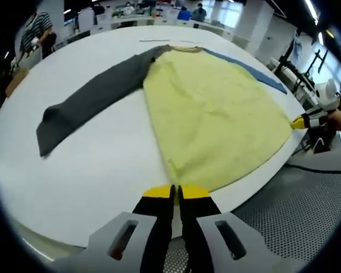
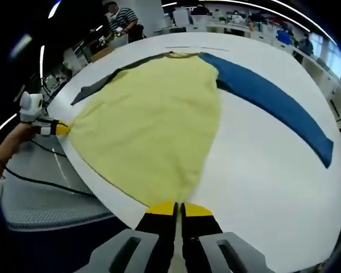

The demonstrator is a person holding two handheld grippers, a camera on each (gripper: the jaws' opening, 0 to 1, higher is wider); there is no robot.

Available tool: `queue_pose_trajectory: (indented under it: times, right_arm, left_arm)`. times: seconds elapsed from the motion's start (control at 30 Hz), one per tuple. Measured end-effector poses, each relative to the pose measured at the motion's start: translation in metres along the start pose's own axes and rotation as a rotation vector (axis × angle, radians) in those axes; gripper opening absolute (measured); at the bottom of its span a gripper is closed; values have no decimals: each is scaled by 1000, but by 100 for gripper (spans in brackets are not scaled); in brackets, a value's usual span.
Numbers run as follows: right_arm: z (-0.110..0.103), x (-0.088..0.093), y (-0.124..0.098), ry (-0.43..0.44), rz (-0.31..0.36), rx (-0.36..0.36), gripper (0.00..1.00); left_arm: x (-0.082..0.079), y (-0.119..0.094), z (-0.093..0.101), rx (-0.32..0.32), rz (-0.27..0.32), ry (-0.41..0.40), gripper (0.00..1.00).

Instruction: Fold the garment on the visible template until the final outline fits inside the template.

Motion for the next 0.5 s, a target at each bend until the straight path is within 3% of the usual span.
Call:
queue_pose_trajectory:
  times: [0.5]
  right_arm:
    - [-2, 4, -3, -30, -32, -10, 0]
  left_arm:
    - [4, -4, 3, -3, -51, -37, 1]
Point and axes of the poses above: the point that each gripper's makers call its tool centre point, and the gripper's own axes: y roughly forward along the fingers, z roughly to its right, x roughly out of its underside, the point moved 2 cm from there along -y, roughly backward along the fingers, and after that the axes turned 9 degrees about z, right-handed, at the moved point
